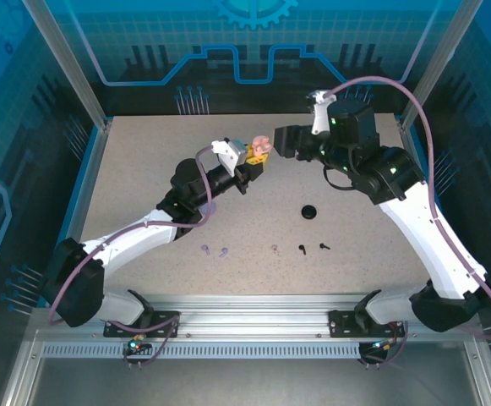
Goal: Insert the wireless bluetooth earbuds into the charging case
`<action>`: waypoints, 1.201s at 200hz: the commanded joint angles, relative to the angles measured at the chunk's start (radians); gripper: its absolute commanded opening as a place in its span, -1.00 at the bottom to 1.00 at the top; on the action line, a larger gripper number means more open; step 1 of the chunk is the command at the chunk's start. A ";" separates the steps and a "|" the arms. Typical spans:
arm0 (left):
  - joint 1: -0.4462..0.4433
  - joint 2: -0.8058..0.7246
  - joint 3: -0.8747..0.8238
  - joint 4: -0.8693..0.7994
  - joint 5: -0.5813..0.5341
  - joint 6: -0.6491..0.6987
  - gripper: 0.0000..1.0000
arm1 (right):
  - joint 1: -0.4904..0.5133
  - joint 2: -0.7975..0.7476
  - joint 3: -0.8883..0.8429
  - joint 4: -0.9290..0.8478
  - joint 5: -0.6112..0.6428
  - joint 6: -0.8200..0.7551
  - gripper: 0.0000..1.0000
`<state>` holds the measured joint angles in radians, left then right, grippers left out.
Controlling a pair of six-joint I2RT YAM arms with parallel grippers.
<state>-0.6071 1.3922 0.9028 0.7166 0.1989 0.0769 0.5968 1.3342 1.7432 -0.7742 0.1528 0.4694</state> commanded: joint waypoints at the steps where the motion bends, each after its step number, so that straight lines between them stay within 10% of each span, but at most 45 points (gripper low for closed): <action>1: -0.008 -0.019 0.009 0.043 -0.003 0.001 -1.00 | -0.037 -0.027 -0.118 -0.013 -0.002 0.065 0.48; 91: -0.008 -0.189 -0.090 -0.015 -0.046 0.035 -1.00 | -0.006 0.013 -0.599 0.007 -0.039 0.058 0.32; 240: -0.008 -0.334 -0.194 -0.032 -0.089 0.057 -1.00 | 0.185 0.507 -0.458 -0.137 -0.038 0.031 -0.10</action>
<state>-0.6071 1.0897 0.7189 0.6666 0.1268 0.1108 0.7605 1.8137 1.2591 -0.8692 0.1368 0.5049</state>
